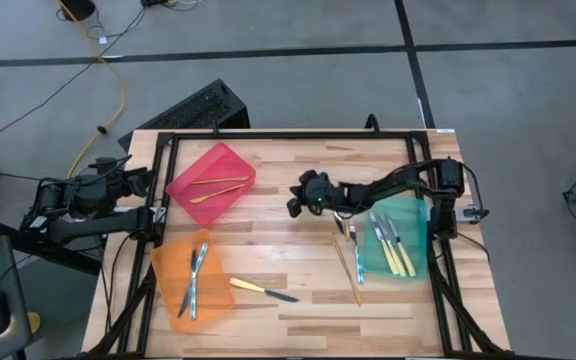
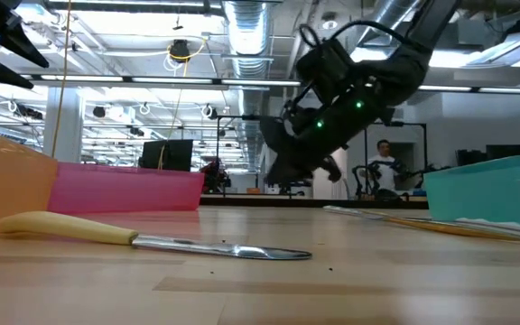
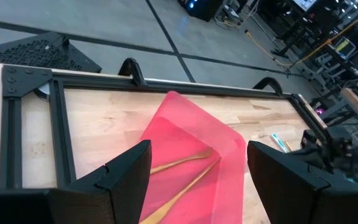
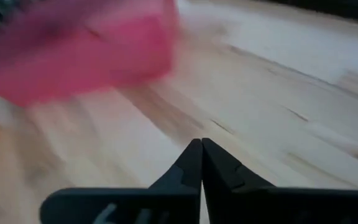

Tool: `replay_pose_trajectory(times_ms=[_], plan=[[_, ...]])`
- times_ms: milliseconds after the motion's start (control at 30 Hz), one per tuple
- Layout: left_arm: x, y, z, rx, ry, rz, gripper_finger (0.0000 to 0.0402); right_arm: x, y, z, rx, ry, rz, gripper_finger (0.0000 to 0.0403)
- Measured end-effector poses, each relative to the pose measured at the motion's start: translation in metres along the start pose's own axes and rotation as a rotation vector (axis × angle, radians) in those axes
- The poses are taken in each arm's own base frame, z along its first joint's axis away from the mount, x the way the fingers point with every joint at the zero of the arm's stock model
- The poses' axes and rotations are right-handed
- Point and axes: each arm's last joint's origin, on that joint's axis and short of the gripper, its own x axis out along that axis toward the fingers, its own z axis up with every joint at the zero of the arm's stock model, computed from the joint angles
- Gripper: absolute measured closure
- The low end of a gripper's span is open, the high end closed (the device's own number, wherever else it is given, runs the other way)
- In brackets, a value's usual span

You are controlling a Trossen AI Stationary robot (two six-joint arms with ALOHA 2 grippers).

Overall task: Sort silverware by color (type)
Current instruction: Put the top blue knife into the orange bin

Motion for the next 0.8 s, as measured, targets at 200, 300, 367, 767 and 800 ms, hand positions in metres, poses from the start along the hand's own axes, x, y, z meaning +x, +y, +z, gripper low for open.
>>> replay_pose_trajectory(times_ms=[200, 300, 367, 767, 800], plan=[[0.0, 0.0, 0.0, 0.004, 0.008, -0.006, 0.0155, -0.02, 0.007, 0.009, -0.186, 0.141, -0.246, 0.0361], [0.0, 0.0, 0.0, 0.013, 0.002, -0.002, 0.0155, -0.034, 0.019, 0.023, -0.247, 0.122, -0.28, 0.0353], [0.0, 0.0, 0.0, 0.018, 0.002, -0.002, 0.0155, -0.045, 0.025, 0.031, -0.257, 0.103, -0.288, 0.034], [0.0, 0.0, 0.0, 0.017, 0.003, -0.002, 0.0155, -0.045, 0.02, 0.002, -0.214, 0.198, -0.41, 0.0159], [0.0, 0.0, 0.0, 0.017, 0.003, -0.002, 0.0155, -0.042, 0.02, 0.0, -0.208, 0.189, -0.422, 0.015]])
